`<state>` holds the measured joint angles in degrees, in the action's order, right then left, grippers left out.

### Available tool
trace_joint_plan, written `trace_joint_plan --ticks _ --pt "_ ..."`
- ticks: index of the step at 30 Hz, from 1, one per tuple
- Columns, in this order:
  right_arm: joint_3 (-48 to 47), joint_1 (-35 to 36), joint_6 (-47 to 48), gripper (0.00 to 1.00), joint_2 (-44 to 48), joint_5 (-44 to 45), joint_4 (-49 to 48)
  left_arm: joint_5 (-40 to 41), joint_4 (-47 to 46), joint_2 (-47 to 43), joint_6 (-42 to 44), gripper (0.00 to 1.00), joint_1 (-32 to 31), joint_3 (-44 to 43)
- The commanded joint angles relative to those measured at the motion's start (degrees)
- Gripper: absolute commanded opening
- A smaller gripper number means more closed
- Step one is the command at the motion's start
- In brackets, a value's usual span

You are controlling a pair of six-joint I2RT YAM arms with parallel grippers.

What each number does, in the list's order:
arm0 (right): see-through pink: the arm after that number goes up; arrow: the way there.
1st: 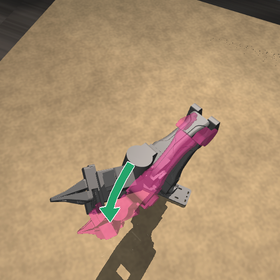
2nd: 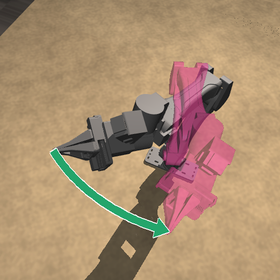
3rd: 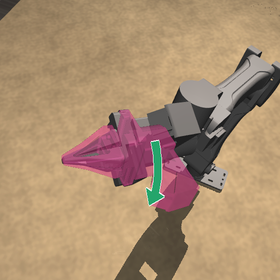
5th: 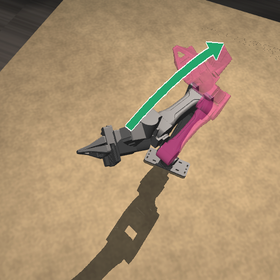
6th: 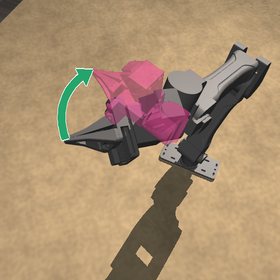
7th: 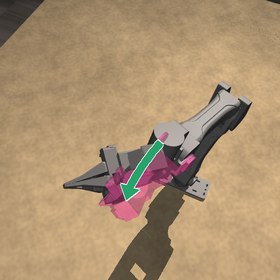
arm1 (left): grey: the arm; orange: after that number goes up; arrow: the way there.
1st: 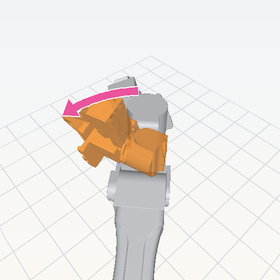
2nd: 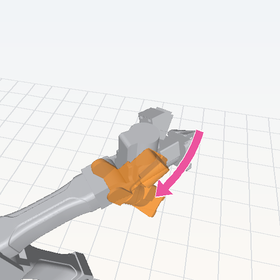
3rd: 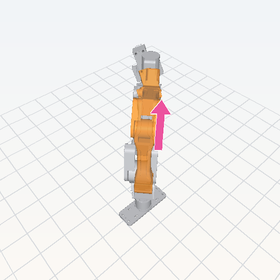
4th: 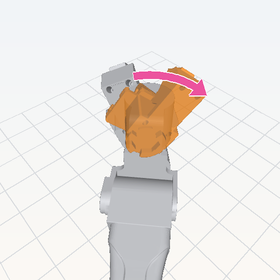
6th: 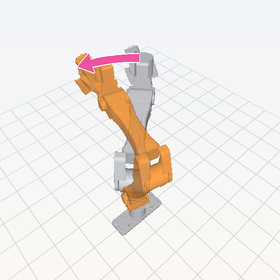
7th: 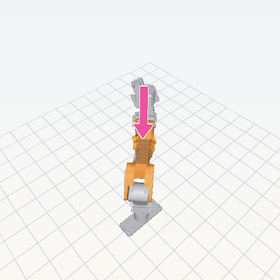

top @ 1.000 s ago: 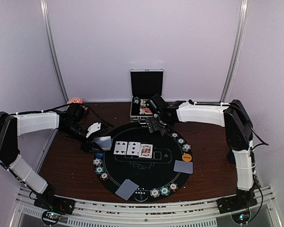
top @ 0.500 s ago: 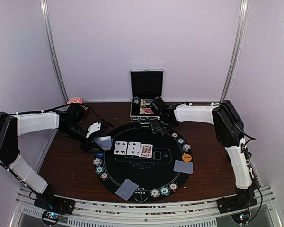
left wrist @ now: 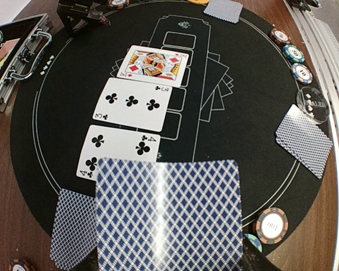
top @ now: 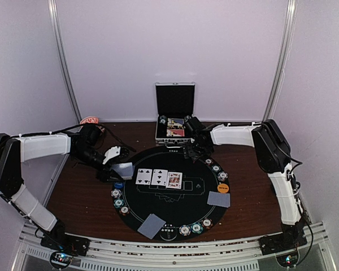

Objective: Distribute texas hold em gaming equipment
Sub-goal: Pick up the all-in button from the poker table mat.

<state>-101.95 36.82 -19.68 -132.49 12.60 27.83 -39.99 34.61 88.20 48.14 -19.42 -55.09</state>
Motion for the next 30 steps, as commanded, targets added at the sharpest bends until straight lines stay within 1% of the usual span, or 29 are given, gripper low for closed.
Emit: trace_joint_plan --ticks 1,4,8,18,30 --pt "1.8 -0.3 -1.4 0.89 -1.2 -3.4 -1.0 -1.4 -0.7 0.7 0.7 0.60 0.4 -0.9" --pt "2.6 -0.2 -1.8 0.85 -1.2 -3.5 -1.2 -1.3 -0.7 0.7 0.6 0.60 0.5 -1.0" --pt "3.3 -0.2 -2.8 0.83 -0.8 -3.5 -0.4 -1.3 -0.7 0.6 0.6 0.60 0.5 -0.9" --pt "9.0 -0.1 -5.4 0.86 3.6 -3.1 -3.0 -1.3 -0.7 0.5 0.6 0.60 0.5 -0.9" --pt "10.8 0.8 -6.5 0.84 4.2 -2.7 -3.2 -1.3 -0.7 0.3 0.6 0.60 0.4 -0.9"
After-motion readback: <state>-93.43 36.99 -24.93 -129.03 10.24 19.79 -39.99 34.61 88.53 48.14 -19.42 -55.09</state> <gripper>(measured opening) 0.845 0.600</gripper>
